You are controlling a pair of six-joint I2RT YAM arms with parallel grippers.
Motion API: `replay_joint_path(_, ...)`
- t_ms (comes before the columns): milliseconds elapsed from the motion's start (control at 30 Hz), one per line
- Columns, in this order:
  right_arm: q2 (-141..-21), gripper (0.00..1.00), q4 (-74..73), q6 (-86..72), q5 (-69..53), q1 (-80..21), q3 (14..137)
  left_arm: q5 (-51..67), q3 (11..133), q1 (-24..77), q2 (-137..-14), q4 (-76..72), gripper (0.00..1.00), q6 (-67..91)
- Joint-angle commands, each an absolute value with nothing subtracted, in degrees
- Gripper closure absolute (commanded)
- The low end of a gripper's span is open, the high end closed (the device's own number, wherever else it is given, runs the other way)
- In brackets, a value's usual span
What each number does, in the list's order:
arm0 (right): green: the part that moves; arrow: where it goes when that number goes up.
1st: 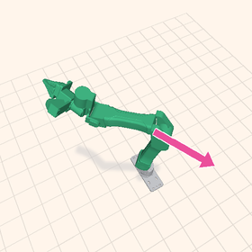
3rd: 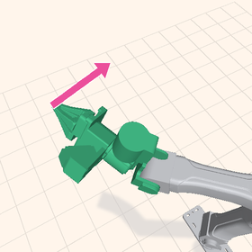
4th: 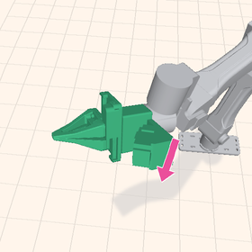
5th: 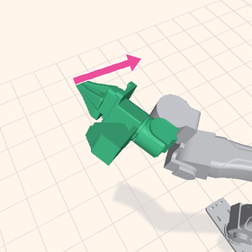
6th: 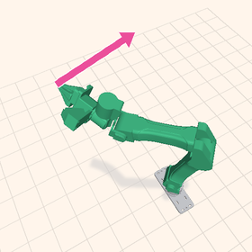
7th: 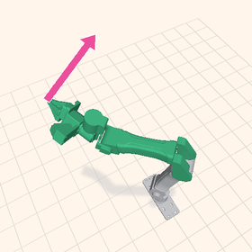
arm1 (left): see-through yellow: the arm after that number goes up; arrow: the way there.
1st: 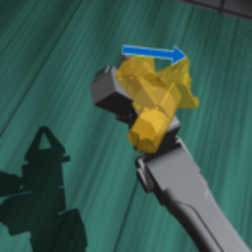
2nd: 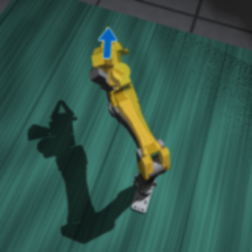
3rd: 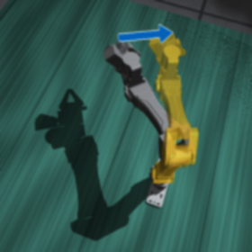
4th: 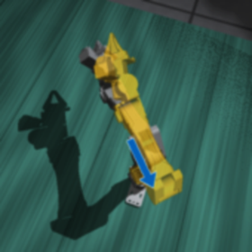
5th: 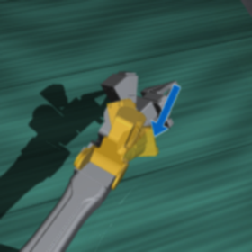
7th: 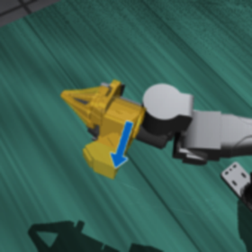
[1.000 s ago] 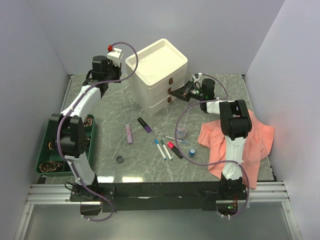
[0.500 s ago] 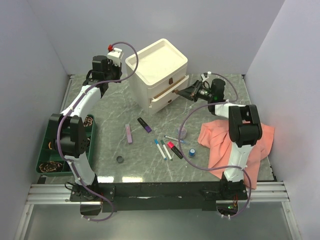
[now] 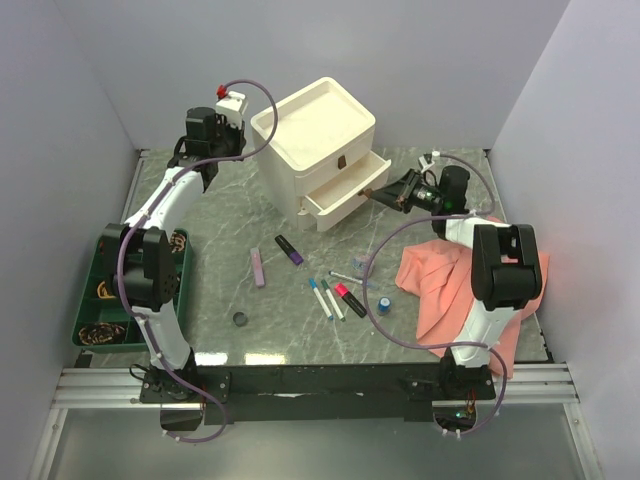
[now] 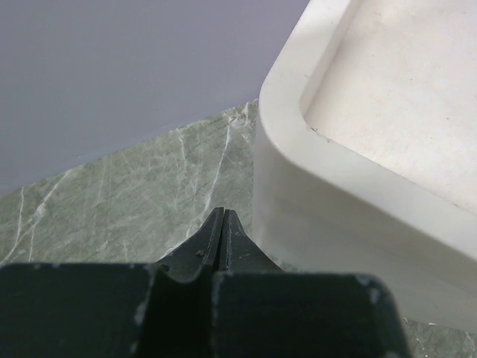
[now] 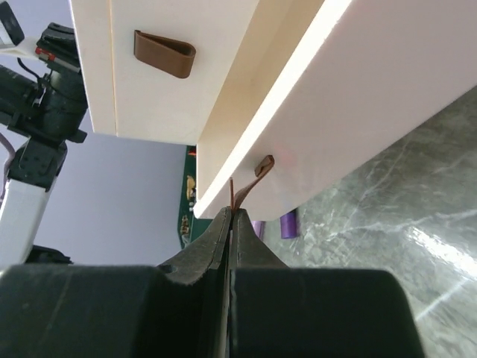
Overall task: Sort the stationery into containers
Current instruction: Open the drawer in the storage box.
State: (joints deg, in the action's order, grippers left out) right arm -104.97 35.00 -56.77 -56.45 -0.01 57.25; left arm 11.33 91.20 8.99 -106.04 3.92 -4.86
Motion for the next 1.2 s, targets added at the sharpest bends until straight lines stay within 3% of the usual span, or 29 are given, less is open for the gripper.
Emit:
replay_joint_path(0, -100.72, 1.00, 35.25, -54.58, -58.01, 2.20, 56.08, 12.74, 94.04, 9.23, -106.08, 1.49, 0.99, -3.78)
replay_joint_path(667, -94.31, 1.00, 30.85, -50.89, -57.83, 4.04, 51.33, 10.02, 93.78, 9.23, -105.73, 1.14, 0.99, -2.99)
replay_joint_path(767, -93.87, 0.88, 26.99, -47.73, -56.16, 4.04, 51.76, 7.93, 94.13, 9.32, -105.38, 1.67, 0.99, -2.99)
replay_joint_path(800, -93.78, 0.74, 24.11, -46.68, -55.73, 4.04, 52.29, 7.04, 94.30, 9.32, -105.29, 2.10, 0.99, -2.47)
replay_joint_path(833, -93.61, 0.68, 22.08, -43.54, -55.64, 4.04, 52.90, 5.81, 94.39, 9.32, -105.03, 2.11, 0.99, -1.94)
replay_joint_path(933, -92.90, 0.55, 13.82, -36.32, -53.71, 4.31, 55.28, 3.96, 94.57, 9.32, -104.42, 2.81, 0.86, -1.49)
replay_joint_path(967, -92.47, 0.52, 12.49, -34.73, -53.61, 4.31, 55.89, 4.48, 94.92, 9.32, -104.24, 3.33, 0.68, -2.28)
replay_joint_path(1033, -91.67, 0.45, 5.74, -25.26, -52.83, 4.13, 57.21, 4.48, 94.83, 9.58, -103.54, 4.04, 0.53, -3.34)
replay_joint_path(1067, -90.45, 0.39, 2.41, -21.05, -52.04, 3.78, 58.43, 4.66, 94.92, 9.67, -103.36, 4.39, 0.39, -4.38)
replay_joint_path(1167, -88.08, 0.33, -8.94, -4.78, -48.79, 1.68, 59.94, 5.53, 94.31, 10.02, -102.22, 5.36, 0.15, -5.27)
